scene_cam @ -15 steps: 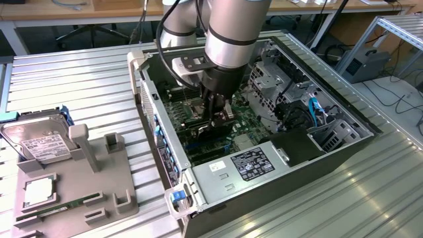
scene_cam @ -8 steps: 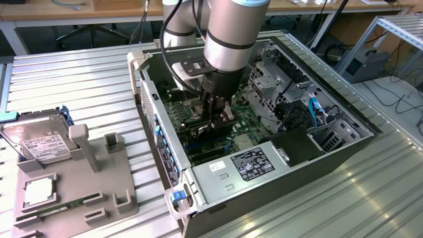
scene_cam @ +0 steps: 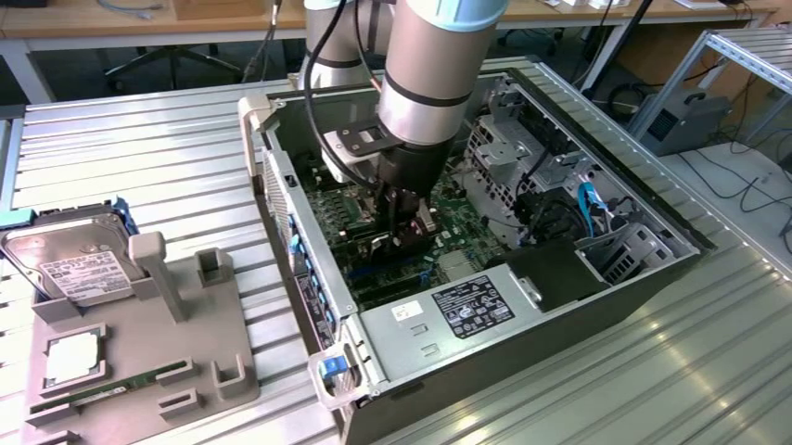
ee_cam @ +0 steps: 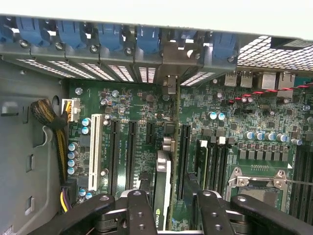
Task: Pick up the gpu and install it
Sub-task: 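Insert the gpu into the slot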
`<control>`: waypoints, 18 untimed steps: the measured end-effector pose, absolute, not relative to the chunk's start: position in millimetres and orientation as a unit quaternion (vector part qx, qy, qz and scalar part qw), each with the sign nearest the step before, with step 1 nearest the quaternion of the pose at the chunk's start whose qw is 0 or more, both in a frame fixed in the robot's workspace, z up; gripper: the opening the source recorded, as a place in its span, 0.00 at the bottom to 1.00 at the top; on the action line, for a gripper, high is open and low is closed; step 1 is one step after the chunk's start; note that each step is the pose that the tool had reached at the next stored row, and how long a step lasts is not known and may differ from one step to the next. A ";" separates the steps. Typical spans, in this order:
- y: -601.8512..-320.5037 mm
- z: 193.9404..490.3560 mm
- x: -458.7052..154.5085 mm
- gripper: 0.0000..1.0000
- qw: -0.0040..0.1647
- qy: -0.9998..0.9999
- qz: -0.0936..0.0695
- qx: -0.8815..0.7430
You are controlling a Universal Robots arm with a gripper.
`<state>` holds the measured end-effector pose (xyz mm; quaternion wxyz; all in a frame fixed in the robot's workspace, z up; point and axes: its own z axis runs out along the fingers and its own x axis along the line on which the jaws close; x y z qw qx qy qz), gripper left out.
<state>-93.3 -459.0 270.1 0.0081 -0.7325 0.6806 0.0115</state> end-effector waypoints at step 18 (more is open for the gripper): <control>-459.0 270.0 -93.2 0.27 0.008 0.686 0.011 -0.727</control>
